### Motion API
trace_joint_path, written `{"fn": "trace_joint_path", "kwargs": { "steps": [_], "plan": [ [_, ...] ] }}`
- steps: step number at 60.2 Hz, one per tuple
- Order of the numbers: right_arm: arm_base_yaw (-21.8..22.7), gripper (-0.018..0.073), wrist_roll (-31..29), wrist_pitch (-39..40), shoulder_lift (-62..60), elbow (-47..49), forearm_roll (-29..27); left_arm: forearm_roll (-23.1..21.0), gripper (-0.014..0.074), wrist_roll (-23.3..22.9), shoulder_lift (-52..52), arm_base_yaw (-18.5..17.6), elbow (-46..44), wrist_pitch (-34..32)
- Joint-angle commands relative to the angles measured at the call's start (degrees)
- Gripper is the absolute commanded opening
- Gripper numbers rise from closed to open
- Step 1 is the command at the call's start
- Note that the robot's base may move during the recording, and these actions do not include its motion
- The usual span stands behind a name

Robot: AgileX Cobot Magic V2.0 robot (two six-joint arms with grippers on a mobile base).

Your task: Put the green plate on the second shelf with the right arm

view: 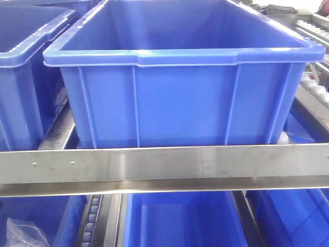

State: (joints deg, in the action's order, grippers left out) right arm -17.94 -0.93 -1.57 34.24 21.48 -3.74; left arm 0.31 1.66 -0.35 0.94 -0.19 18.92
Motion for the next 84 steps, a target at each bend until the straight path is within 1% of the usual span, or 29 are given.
{"fn": "trace_joint_path", "kwargs": {
  "steps": [1,19,29,47,50,60,84],
  "plan": [
    [0.85,0.0053,-0.45,4.94,-2.13,0.71,0.61,0.1,0.0124,0.05,-1.22,-0.29,2.29,-4.15],
    [10.87,0.0053,-0.45,4.94,-12.96,-8.62,0.61,0.1,0.0124,0.05,-1.22,-0.29,2.29,-4.15],
    [13.4,0.0053,-0.45,4.94,-19.81,-14.21,0.61,0.1,0.0124,0.05,-1.22,-0.29,2.29,-4.15],
    [13.61,0.0053,-0.45,4.94,-30.63,-22.62,0.61,0.1,0.0124,0.05,-1.22,-0.29,2.29,-4.15],
    [13.61,0.0053,-0.45,3.47,-32.02,-22.67,0.61,0.1,0.0124,0.05,-1.22,-0.29,2.29,-4.15],
    [13.61,0.0053,-0.45,2.54,-35.88,-22.67,0.61,0.1,0.0124,0.05,-1.22,-0.29,2.29,-4.15],
    [13.61,0.0053,-0.45,2.37,-35.89,-22.67,0.61,0.1,0.0124,0.05,-1.22,-0.29,2.29,-4.15]
  ]
}}
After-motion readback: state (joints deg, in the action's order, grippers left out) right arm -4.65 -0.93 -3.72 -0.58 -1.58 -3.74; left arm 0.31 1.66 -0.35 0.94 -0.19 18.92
